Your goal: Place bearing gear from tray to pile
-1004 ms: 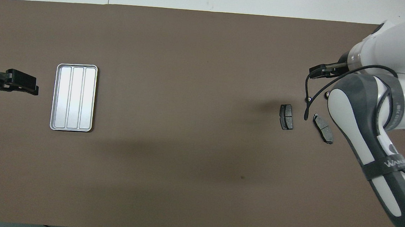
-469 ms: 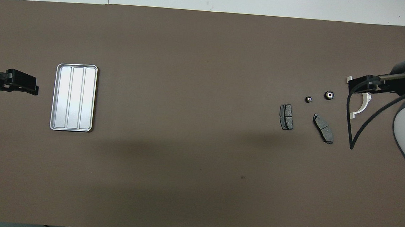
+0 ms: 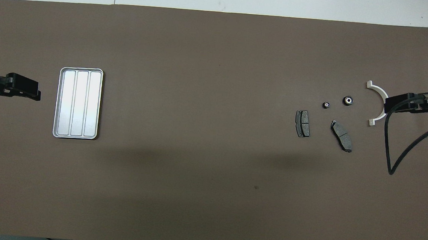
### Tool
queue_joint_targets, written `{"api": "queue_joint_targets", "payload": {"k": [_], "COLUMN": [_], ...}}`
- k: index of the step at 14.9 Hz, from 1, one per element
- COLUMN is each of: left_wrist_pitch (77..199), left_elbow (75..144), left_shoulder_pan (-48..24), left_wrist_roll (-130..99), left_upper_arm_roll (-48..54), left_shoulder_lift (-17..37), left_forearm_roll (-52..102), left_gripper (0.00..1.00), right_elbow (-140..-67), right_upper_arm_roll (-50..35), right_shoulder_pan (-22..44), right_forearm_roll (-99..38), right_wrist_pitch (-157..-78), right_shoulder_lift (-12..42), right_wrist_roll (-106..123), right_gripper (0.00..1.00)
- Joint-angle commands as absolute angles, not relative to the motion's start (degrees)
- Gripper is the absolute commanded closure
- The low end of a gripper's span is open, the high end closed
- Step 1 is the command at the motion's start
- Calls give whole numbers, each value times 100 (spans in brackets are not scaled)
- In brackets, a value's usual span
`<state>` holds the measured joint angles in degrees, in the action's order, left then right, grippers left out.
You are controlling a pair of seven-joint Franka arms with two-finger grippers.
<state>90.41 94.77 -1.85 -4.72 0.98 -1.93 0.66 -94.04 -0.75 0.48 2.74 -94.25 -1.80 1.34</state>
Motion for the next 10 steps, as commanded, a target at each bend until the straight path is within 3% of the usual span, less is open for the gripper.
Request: {"api": "queue_joint_targets", "payload": {"k": [1, 10], "left_wrist_pitch": [9044, 9044], "left_elbow": [9519, 9519], "left_shoulder_pan": [-167, -167], "left_wrist_roll": [-457, -457], "left_upper_arm_roll": [105, 105], "left_shoulder_lift": [-255, -255], "left_forearm_roll": [0, 0], "left_gripper": [0, 0], "right_elbow": [-9589, -9571], "right_upper_arm_roll": [-149, -272], "right_shoulder_pan": [53, -404], "right_forearm_roll": [316, 220], "right_wrist_pitch": [-9396, -9211], "right_shoulder_lift": [-360, -387], "right_wrist_roll": [255, 378], "right_gripper": [0, 0]}}
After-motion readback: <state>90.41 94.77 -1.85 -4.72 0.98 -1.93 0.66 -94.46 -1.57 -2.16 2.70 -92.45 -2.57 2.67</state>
